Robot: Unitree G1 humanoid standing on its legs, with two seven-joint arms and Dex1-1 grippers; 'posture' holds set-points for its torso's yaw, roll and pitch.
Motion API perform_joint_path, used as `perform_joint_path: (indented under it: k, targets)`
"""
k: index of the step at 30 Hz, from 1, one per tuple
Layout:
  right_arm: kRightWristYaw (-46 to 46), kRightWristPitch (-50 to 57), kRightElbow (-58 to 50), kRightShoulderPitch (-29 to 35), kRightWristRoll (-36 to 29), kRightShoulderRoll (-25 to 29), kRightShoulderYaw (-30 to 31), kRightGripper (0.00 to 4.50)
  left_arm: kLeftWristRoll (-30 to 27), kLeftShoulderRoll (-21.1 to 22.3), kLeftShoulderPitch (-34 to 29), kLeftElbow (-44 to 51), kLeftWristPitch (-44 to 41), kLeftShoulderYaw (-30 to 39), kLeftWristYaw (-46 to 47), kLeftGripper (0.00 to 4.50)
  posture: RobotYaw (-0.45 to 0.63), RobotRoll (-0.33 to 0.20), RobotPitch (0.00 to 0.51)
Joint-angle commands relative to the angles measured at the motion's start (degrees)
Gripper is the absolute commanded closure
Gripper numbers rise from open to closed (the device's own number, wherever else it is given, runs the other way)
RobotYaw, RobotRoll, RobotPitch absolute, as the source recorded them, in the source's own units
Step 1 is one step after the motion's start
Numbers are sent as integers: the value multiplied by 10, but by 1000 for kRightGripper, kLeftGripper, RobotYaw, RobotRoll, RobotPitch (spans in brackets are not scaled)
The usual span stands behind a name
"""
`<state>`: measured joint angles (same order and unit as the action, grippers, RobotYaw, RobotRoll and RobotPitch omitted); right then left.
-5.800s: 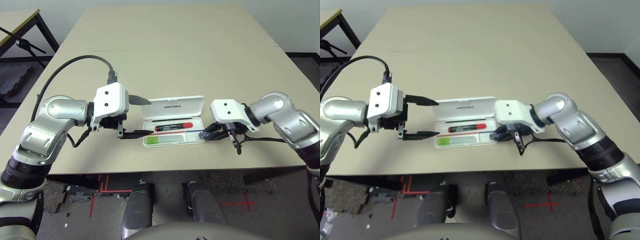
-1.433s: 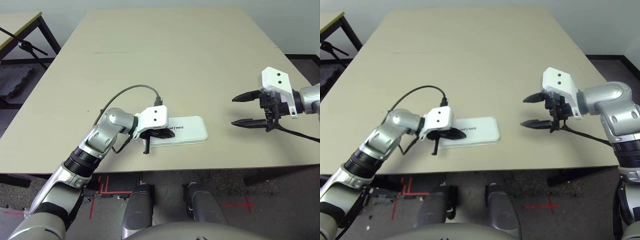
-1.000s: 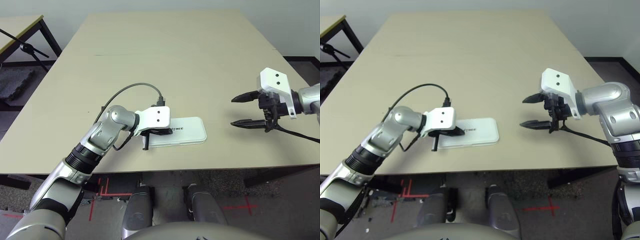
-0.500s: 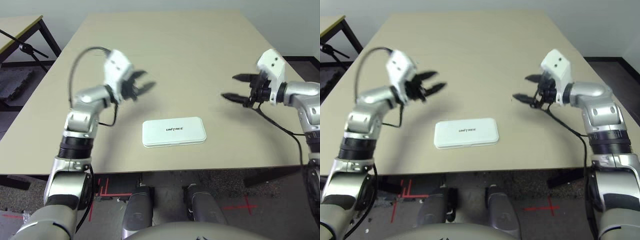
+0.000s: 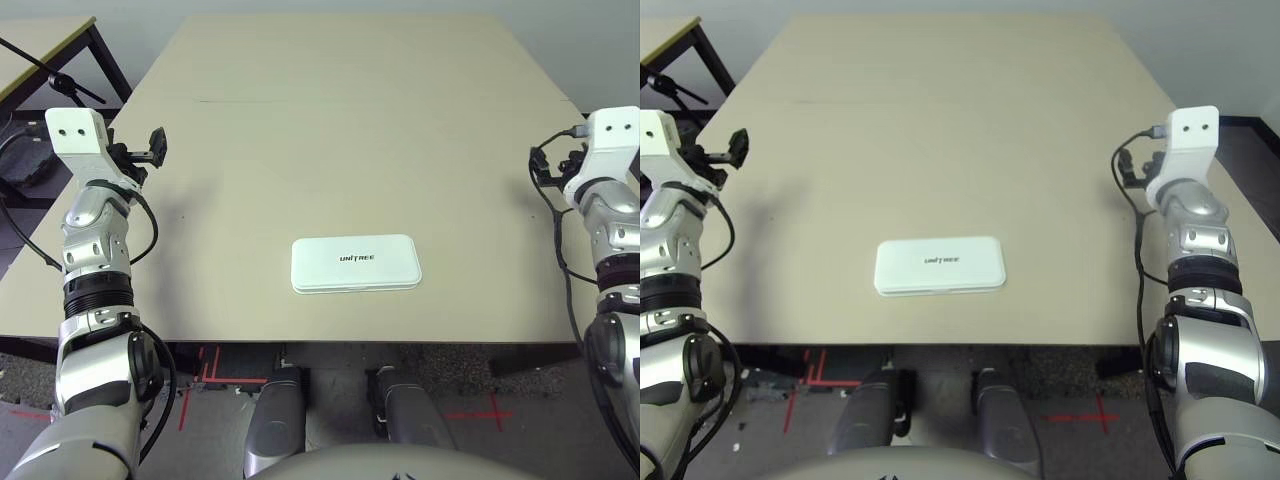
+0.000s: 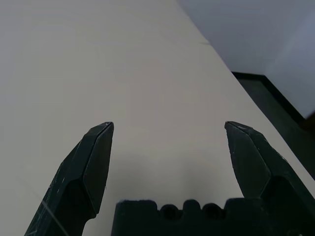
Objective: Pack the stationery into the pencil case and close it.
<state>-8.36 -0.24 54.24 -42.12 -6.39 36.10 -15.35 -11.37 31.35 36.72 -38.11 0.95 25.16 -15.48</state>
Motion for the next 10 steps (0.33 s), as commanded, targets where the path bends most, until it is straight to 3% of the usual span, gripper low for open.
perform_joint_path:
  k: [1,10]
  targets:
    - [29,-16,14,15,-2,-3,-16,0,-9,-7,-11,-27,29,8,17,27,32,0,171]
    - [33,-18,19,26,-2,-8,-18,0,-9,-1,-8,-48,51,2,20,27,42,0,165]
